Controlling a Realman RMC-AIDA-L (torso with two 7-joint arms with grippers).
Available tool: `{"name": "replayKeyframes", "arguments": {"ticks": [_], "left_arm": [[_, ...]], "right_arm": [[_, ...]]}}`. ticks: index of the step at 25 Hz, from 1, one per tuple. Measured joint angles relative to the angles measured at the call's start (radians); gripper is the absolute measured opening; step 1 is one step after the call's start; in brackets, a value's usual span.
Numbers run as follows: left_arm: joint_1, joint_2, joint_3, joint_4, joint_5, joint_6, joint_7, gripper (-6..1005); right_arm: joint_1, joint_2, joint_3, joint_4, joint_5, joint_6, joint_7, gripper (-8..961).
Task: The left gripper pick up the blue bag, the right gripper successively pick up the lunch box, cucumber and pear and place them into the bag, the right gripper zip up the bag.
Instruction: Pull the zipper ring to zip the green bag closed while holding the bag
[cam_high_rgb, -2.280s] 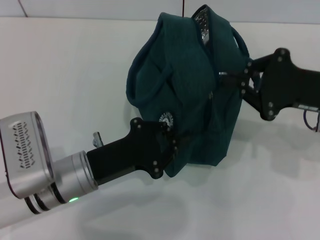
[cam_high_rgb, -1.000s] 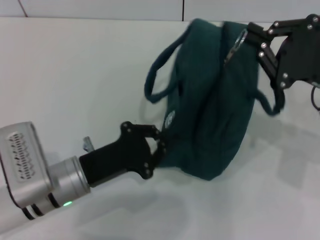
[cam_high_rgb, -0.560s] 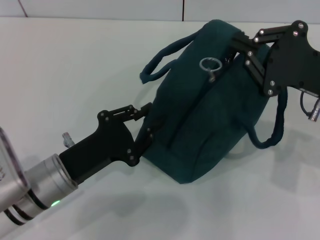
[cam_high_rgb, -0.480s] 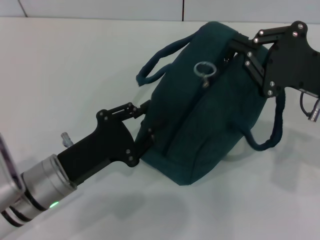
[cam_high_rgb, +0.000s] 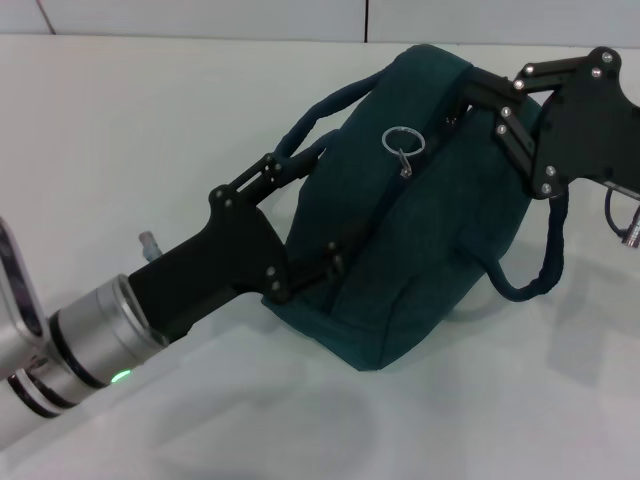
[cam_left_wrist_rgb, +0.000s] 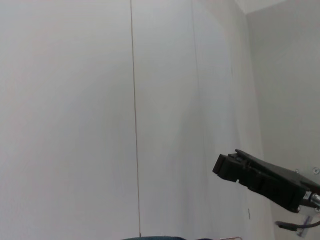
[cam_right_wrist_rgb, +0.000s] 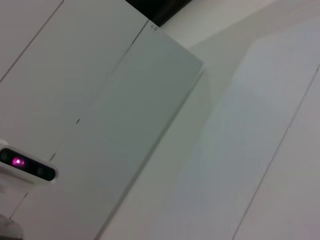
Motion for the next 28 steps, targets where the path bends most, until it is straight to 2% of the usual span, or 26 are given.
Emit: {"name": "replayKeyframes", "arguments": {"ticks": [2,10,14,17,20,24,26,28], "left_arm": [[-0.009,0.000,0.000,-0.001,-0.004,-0.010,-0.002,721],[-0.013,0.001,0.000,0.005,-0.011,-0.022,0.023,754],[-0.015,0.000,0.000,0.005,-0.012,-0.034,0.055,559],[-0.015,-0.002,0.000,0.006,-0.013,-0.033,0.072,424],[-0.020,-0.002,0.003,0.006,-0.010,-0.028,0.075,296],[-0.024,-0.003,0.007,0.006,-0.003,-0.025,0.075,155],[-0.024,-0.002,0.007,0.006,-0.001,-0.024,0.075,85],[-0.024,-0.002,0.008,0.007,0.001,-0.021,0.076,77]], "right_arm": [[0.000,0.000,0.000,0.012,0.017,-0.004,0.004,17],[0.002,-0.003,0.008,0.050,0.113,-0.023,0.046,18],[0.006,-0.006,0.008,0.089,0.238,0.006,0.102,18],[0.031,-0.024,0.006,0.084,0.214,0.045,0.255,21],[0.055,-0.048,0.038,0.051,0.099,0.066,0.427,23],[0.056,-0.088,0.094,0.015,-0.006,0.011,0.610,27],[0.056,-0.112,0.109,-0.011,-0.057,-0.005,0.720,73],[0.058,-0.133,0.119,-0.038,-0.112,-0.011,0.838,127]]}}
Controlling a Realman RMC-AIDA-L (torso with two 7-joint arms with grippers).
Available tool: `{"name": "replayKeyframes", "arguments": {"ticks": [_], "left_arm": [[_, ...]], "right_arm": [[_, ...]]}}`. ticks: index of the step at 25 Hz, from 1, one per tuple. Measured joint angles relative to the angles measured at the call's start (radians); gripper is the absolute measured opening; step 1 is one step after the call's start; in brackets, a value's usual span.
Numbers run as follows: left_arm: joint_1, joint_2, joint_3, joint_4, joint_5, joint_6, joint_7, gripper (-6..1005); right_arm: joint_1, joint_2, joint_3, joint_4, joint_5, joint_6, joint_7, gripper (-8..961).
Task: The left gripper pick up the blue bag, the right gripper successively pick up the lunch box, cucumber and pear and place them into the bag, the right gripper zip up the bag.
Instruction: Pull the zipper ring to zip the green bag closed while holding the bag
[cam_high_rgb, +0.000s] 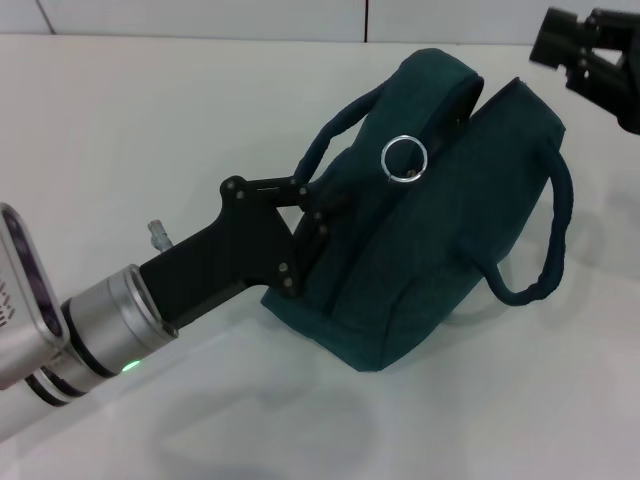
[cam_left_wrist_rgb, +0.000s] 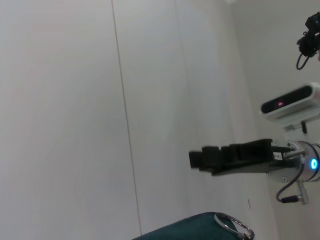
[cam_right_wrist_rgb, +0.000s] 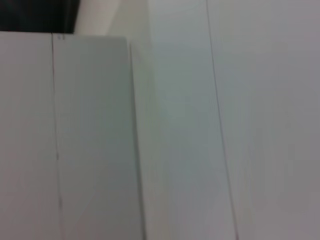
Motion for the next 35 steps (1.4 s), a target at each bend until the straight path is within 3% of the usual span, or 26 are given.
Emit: {"name": "replayKeyframes", "arguments": {"ticks": [3,5,11,26,35], "left_arm": [[0.000,0.000,0.001,0.000,0.003,0.007,0.018,65],[0.000,-0.001,0.001,0.000,0.004,0.010,0.035,61],[-0.005,-0.001,0.002,0.001,0.015,0.010,0.046,61],[-0.011,-0.001,0.001,-0.001,0.028,0.003,0.048,60],[-0.007,-0.001,0.001,-0.003,0.040,0.000,0.051,60]], "right_arm": [[0.026,-0.014,0.004,-0.018,-0.095,-0.010,0.107,220],[0.038,-0.012,0.004,-0.038,-0.164,-0.015,0.154,282],[0.077,0.021,0.005,-0.058,-0.283,-0.020,0.198,286],[0.131,0.045,0.001,-0.051,-0.346,-0.062,0.249,289],[0.155,0.071,0.005,-0.076,-0.428,-0.079,0.287,288]]}}
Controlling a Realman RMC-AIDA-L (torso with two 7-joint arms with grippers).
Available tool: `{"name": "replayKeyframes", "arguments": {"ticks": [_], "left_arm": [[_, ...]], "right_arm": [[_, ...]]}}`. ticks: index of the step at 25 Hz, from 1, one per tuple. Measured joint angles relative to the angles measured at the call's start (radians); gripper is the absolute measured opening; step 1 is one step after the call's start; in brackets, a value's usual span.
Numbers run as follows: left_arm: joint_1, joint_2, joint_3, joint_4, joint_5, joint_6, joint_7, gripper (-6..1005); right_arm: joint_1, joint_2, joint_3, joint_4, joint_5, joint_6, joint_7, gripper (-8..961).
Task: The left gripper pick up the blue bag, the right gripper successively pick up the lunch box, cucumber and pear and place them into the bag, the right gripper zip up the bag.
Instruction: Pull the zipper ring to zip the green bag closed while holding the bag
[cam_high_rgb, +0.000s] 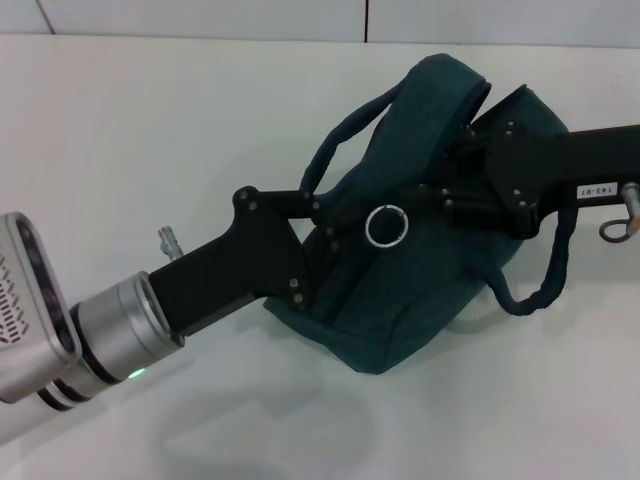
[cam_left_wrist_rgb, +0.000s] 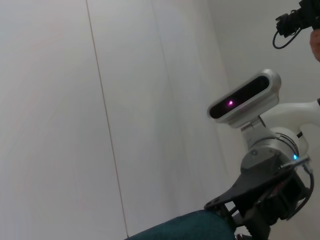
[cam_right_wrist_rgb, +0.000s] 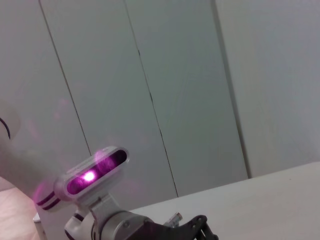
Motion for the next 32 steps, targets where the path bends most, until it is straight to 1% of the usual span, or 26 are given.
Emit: {"name": "replayKeyframes", "arguments": {"ticks": [5,10,14,18,21,27,32], "left_arm": [[0.006,0.000,0.000,0.002,0.000,-0.001,0.000,60],[0.006,0.000,0.000,0.002,0.001,0.005,0.000,60],[0.006,0.002,0.000,0.003,0.007,0.033,0.000,59],[-0.002,0.006,0.000,0.003,0.039,0.086,-0.007,59],[-0.007,0.006,0.001,0.004,0.060,0.106,-0.012,59],[-0.016,0.002,-0.003,0.004,0.058,0.099,-0.020,59],[-0.015,0.001,-0.007,0.004,0.048,0.077,-0.026,59]], "right_arm": [[-0.041,0.000,0.031,-0.055,-0.007,-0.003,-0.008,288],[-0.107,0.000,0.107,-0.115,-0.010,-0.006,-0.027,284],[-0.144,0.003,0.125,-0.145,-0.007,-0.066,-0.082,281],[-0.149,0.004,0.127,-0.151,-0.025,-0.140,-0.115,278],[-0.149,0.006,0.127,-0.154,-0.051,-0.169,-0.132,276],[-0.148,0.017,0.123,-0.187,-0.121,-0.199,-0.139,265],[-0.149,0.020,0.137,-0.201,-0.138,-0.243,-0.150,257]]}}
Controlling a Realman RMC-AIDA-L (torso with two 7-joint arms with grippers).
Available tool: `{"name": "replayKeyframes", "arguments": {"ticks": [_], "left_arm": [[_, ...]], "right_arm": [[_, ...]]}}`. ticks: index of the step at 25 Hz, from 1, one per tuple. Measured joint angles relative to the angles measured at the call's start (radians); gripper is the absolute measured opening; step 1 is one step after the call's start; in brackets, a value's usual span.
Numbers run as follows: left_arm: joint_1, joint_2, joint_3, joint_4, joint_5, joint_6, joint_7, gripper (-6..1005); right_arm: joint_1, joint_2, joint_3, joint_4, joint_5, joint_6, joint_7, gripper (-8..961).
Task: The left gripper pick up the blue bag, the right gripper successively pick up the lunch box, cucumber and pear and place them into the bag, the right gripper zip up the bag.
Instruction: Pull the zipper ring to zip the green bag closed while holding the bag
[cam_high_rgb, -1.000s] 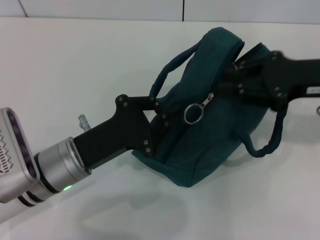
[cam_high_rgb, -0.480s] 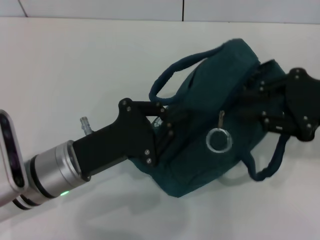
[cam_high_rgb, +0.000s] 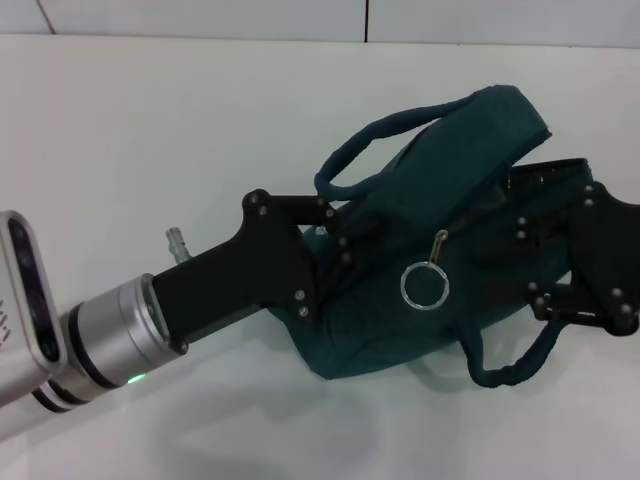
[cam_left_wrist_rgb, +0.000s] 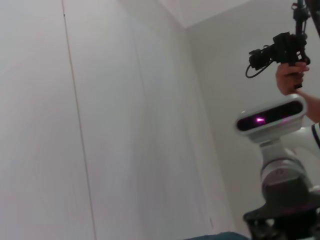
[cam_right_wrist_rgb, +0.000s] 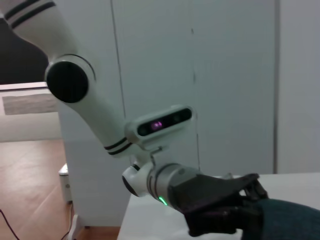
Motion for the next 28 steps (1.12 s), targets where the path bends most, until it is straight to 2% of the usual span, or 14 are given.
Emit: {"name": "replayKeyframes", "arguments": {"ticks": [7,12,16,28], "left_arm": [[-0.004,-0.001,-0.001,0.000,-0.008,-0.024,0.000,58],[-0.007,-0.001,-0.001,0.000,-0.009,-0.026,0.003,58],[-0.013,-0.001,-0.001,0.000,-0.009,-0.026,0.006,58],[-0.010,-0.001,0.006,0.000,-0.008,-0.012,0.017,65]], "right_arm": [[-0.001,-0.002,0.066,0.004,-0.001,-0.070,-0.002,253],[0.008,0.023,0.055,0.006,-0.036,-0.065,-0.002,253],[0.027,0.031,0.013,0.008,-0.052,-0.057,0.005,253],[0.036,0.033,-0.019,0.009,-0.082,0.078,0.108,253]]}}
